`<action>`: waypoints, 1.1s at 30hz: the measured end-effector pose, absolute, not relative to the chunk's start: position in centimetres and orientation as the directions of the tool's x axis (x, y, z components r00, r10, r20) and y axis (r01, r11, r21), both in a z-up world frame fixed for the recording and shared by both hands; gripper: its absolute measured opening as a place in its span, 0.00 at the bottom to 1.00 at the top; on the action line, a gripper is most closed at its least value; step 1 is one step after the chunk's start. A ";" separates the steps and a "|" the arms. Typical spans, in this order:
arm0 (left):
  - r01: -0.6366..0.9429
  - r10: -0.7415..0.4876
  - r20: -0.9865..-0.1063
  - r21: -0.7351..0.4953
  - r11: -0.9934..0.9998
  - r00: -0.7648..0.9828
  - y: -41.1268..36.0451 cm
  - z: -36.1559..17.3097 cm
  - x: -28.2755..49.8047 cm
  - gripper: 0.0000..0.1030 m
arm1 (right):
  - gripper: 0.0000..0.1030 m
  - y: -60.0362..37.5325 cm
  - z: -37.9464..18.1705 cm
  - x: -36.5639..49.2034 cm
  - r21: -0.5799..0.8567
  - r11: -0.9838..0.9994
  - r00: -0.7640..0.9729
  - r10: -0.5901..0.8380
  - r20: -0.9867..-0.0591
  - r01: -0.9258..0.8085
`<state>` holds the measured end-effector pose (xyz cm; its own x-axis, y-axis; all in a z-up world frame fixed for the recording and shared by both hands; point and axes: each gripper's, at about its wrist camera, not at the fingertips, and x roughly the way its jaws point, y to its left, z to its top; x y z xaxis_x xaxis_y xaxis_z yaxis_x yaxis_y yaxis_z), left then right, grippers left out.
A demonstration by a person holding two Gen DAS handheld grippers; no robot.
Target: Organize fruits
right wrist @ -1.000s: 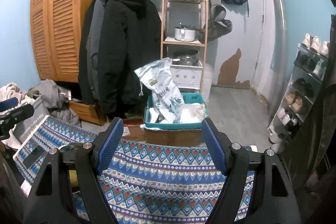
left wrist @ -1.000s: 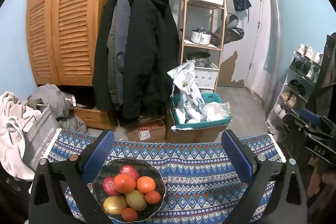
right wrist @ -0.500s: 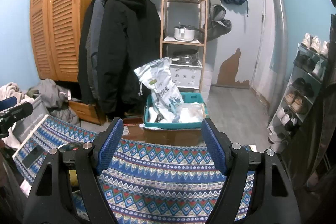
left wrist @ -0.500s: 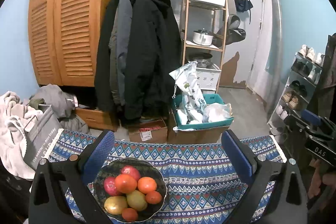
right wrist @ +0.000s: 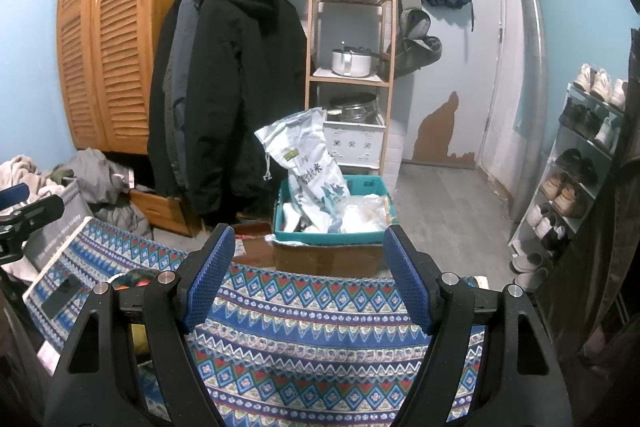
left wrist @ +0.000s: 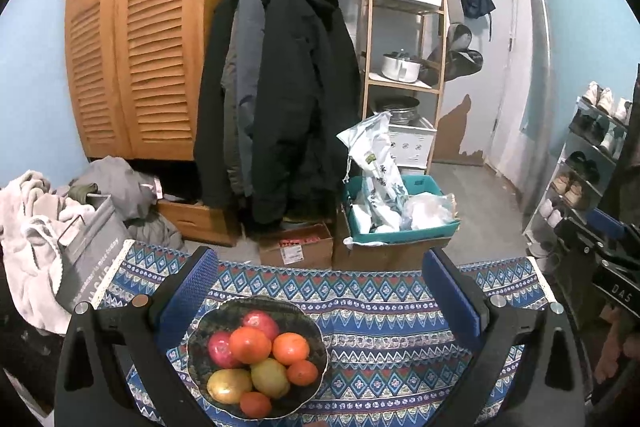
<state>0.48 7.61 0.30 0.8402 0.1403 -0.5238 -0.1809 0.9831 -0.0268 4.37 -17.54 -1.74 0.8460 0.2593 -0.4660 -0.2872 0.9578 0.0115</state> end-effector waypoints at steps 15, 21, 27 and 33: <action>-0.169 0.127 -0.558 -0.025 0.985 0.820 7.1 -0.4 0.8 1.00 | 0.73 -17.6 -2.0 4.4 0.007 0.956 0.844 0.262 -0.467 -0.293; -0.171 0.131 -0.562 -0.019 0.985 0.817 7.0 -0.6 1.0 1.00 | 0.73 -17.7 -2.2 4.5 0.007 0.955 0.843 0.265 -0.469 -0.297; -0.162 0.131 -0.558 -0.006 0.987 0.820 6.9 -0.6 1.0 1.00 | 0.73 -17.6 -2.2 4.5 0.009 0.955 0.843 0.264 -0.469 -0.295; -0.160 0.136 -0.549 0.004 0.987 0.824 6.8 -0.5 0.7 1.00 | 0.73 -17.4 -2.4 4.4 0.007 0.954 0.839 0.267 -0.475 -0.299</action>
